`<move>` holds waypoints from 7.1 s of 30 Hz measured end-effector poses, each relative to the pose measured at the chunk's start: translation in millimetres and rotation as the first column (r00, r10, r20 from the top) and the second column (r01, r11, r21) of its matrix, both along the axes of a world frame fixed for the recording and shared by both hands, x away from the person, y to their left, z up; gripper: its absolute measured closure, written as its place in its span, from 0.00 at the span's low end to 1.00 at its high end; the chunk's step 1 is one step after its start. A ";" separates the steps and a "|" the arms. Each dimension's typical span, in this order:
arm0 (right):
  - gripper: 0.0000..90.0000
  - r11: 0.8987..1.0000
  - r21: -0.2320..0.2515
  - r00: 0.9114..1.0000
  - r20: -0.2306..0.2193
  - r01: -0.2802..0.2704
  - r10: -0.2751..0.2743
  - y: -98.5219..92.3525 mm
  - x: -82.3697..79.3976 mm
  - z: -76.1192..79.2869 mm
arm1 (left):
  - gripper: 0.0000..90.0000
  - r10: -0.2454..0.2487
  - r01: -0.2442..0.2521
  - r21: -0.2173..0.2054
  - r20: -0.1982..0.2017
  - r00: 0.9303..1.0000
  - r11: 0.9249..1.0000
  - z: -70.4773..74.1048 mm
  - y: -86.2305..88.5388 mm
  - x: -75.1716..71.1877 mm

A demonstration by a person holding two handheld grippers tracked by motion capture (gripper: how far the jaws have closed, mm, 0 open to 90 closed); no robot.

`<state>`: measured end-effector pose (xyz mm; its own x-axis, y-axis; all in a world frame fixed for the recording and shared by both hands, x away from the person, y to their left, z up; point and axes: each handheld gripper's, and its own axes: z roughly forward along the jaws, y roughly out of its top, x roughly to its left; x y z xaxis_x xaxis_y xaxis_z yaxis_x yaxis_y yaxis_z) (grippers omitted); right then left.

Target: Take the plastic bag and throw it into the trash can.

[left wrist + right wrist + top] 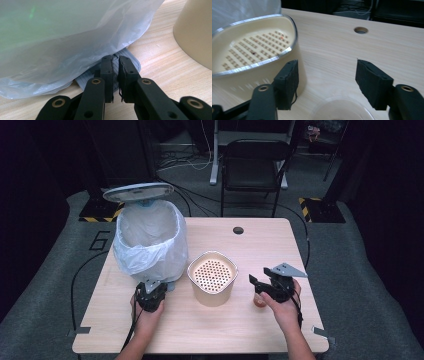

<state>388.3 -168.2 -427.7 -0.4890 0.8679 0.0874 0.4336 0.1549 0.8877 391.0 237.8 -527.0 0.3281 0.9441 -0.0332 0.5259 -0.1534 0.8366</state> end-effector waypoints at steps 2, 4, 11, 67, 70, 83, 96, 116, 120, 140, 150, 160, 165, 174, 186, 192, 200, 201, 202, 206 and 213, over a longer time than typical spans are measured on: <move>0.46 0.999 0.008 0.999 -0.001 -0.037 0.037 7.9 7.5 6.3 | 0.92 -0.002 0.002 0.000 -0.001 1.000 1.000 0.0 0.2 0.1; 0.50 0.998 0.001 0.998 -0.005 -0.061 0.061 17.9 14.2 10.8 | 0.92 0.000 0.000 0.000 0.001 1.000 1.000 0.0 -0.1 0.0; 0.55 0.995 -0.028 0.995 -0.052 -0.091 0.090 42.8 30.4 12.4 | 0.92 0.009 -0.009 -0.006 0.010 1.000 1.000 -0.8 -0.7 0.2; 0.53 0.990 -0.018 0.988 -0.079 -0.138 0.136 27.3 -18.9 17.2 | 0.92 -0.001 0.001 0.000 -0.001 1.000 1.000 0.0 0.2 0.0; 0.44 0.994 -0.025 0.992 -0.063 -0.109 0.107 18.5 -18.5 20.2 | 0.92 -0.002 0.002 0.001 -0.001 1.000 1.000 0.0 0.2 0.1; 0.18 0.995 -0.100 0.999 -0.035 -0.004 0.000 -10.1 -13.7 -2.7 | 0.92 -0.002 0.002 0.000 -0.004 1.000 1.000 0.2 0.2 0.0; 0.18 0.993 -0.117 0.996 -0.084 0.004 -0.014 -18.0 -12.9 -29.5 | 0.92 -0.001 0.001 0.001 -0.001 1.000 1.000 0.1 0.4 0.1; 0.33 0.988 -0.150 0.992 -0.126 -0.028 0.009 -15.2 -9.4 -56.2 | 0.92 0.001 -0.001 -0.006 -0.001 1.000 1.000 -0.1 0.4 0.1; 0.37 0.987 -0.156 0.993 -0.117 -0.033 0.014 -16.6 -8.8 -55.9 | 0.92 0.002 -0.002 -0.006 -0.001 1.000 1.000 -0.1 0.3 0.1; 0.41 0.982 -0.147 0.992 -0.068 -0.119 0.110 -6.9 16.5 -7.4 | 0.92 0.001 -0.001 -0.007 -0.001 1.000 1.000 -0.1 0.5 0.2; 0.41 0.980 -0.132 0.989 -0.042 -0.147 0.143 4.7 28.7 17.3 | 0.92 0.001 -0.001 -0.006 -0.001 1.000 1.000 -0.1 0.5 0.2; 0.41 0.972 -0.130 0.981 -0.028 -0.194 0.192 16.6 39.7 31.3 | 0.92 0.006 -0.006 -0.012 0.008 1.000 1.000 -0.7 0.1 0.5; 0.43 0.963 -0.148 0.973 -0.008 -0.227 0.229 21.8 42.9 35.7 | 0.92 0.006 -0.006 -0.013 0.008 1.000 1.000 -0.7 0.2 0.5; 0.44 0.944 -0.187 0.959 0.025 -0.274 0.283 29.1 45.7 38.2 | 0.92 0.001 -0.001 -0.010 -0.001 1.000 1.000 -0.1 0.7 0.3; 0.44 0.895 -0.306 0.922 0.107 -0.325 0.371 39.9 38.2 43.2 | 0.92 0.001 -0.001 -0.010 0.000 1.000 1.000 -0.2 0.5 0.2; 0.44 0.849 -0.408 0.885 0.174 -0.335 0.433 50.1 28.5 43.1 | 0.92 0.002 -0.002 -0.010 0.000 1.000 1.000 -0.2 0.5 0.2; 0.46 0.760 -0.591 0.828 0.259 -0.271 0.497 65.9 14.3 39.9 | 0.92 0.006 -0.006 -0.012 0.008 1.000 1.000 -0.8 0.1 0.5; 0.46 0.760 -0.591 0.828 0.259 -0.271 0.497 65.9 14.3 39.9 | 0.92 0.006 -0.006 -0.012 0.008 1.000 1.000 -0.8 0.1 0.5; 0.46 0.748 -0.609 0.822 0.264 -0.265 0.505 67.1 13.4 39.8 | 0.92 0.006 -0.006 -0.013 0.008 1.000 1.000 -0.7 0.1 0.5; 0.47 0.723 -0.641 0.801 0.278 -0.257 0.531 71.3 10.4 39.5 | 0.92 0.006 -0.006 -0.012 0.008 1.000 1.000 -0.7 0.1 0.4; 0.49 0.705 -0.666 0.786 0.291 -0.243 0.546 72.3 7.4 39.8 | 0.92 0.006 -0.006 -0.012 0.008 1.000 1.000 -0.7 0.1 0.4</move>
<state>395.7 -95.9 -387.9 -0.6448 0.3845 -0.6606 -0.2016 0.7481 0.6322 391.4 237.9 -527.7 0.3231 0.9454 -0.0423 0.5202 -0.1401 0.8425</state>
